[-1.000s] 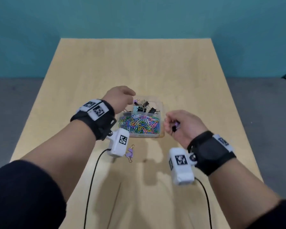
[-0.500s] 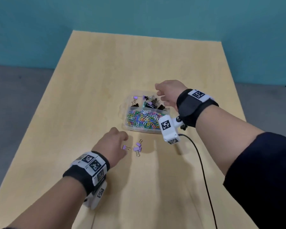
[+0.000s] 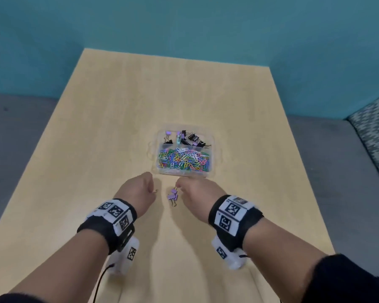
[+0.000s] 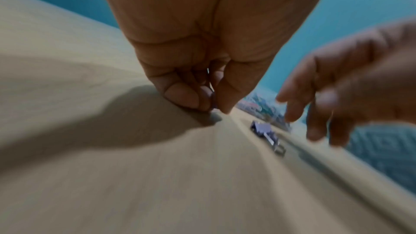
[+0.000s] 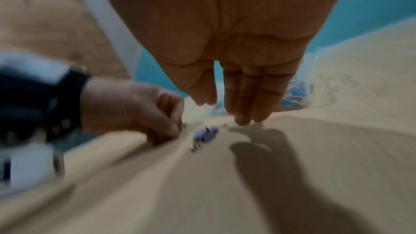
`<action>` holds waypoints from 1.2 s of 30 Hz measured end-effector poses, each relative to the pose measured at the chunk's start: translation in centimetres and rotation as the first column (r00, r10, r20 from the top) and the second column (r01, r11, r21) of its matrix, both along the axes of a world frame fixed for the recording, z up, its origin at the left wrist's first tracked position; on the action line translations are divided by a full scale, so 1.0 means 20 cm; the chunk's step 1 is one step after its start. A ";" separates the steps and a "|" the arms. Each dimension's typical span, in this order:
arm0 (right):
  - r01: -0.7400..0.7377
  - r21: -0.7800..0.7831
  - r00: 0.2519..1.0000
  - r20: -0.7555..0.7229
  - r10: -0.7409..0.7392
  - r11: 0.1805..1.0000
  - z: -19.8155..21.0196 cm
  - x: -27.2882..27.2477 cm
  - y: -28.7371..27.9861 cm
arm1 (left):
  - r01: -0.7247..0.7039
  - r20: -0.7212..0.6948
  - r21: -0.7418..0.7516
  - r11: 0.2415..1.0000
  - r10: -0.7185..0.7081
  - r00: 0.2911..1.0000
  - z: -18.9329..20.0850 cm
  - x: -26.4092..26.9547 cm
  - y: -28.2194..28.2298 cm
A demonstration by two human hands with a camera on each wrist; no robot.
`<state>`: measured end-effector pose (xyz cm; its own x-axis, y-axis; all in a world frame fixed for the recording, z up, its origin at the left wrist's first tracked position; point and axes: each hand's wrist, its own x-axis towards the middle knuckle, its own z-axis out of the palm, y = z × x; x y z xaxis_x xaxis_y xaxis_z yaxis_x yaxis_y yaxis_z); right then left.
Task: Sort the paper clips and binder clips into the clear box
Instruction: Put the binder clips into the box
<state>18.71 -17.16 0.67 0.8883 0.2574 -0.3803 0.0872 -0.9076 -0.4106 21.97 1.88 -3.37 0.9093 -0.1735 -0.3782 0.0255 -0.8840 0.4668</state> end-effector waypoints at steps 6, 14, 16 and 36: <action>-0.273 -0.220 0.957 0.035 0.287 0.937 -0.10 -0.03 0.03 | -0.625 -0.384 -0.477 0.618 0.492 0.781 -0.01 -0.07 0.07; -0.103 -0.137 0.990 0.080 0.115 0.985 -0.16 -0.05 0.03 | -0.757 -0.544 -0.532 0.380 0.532 0.649 0.03 -0.20 0.14; 0.011 -0.079 0.999 0.045 -0.008 0.997 -0.18 -0.05 0.01 | -0.760 -0.546 -0.531 0.375 0.534 0.645 0.03 -0.21 0.13; 0.366 0.030 0.930 -0.057 -0.364 0.930 -0.14 -0.24 -0.16 | -0.068 -0.080 0.257 0.964 0.091 0.993 0.05 -0.10 -0.31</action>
<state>13.84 -20.32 -2.11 0.9039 -0.0651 -0.4227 -0.2685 -0.8557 -0.4424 19.92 -4.24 -2.42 0.8762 0.0101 -0.4818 0.1324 -0.9664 0.2205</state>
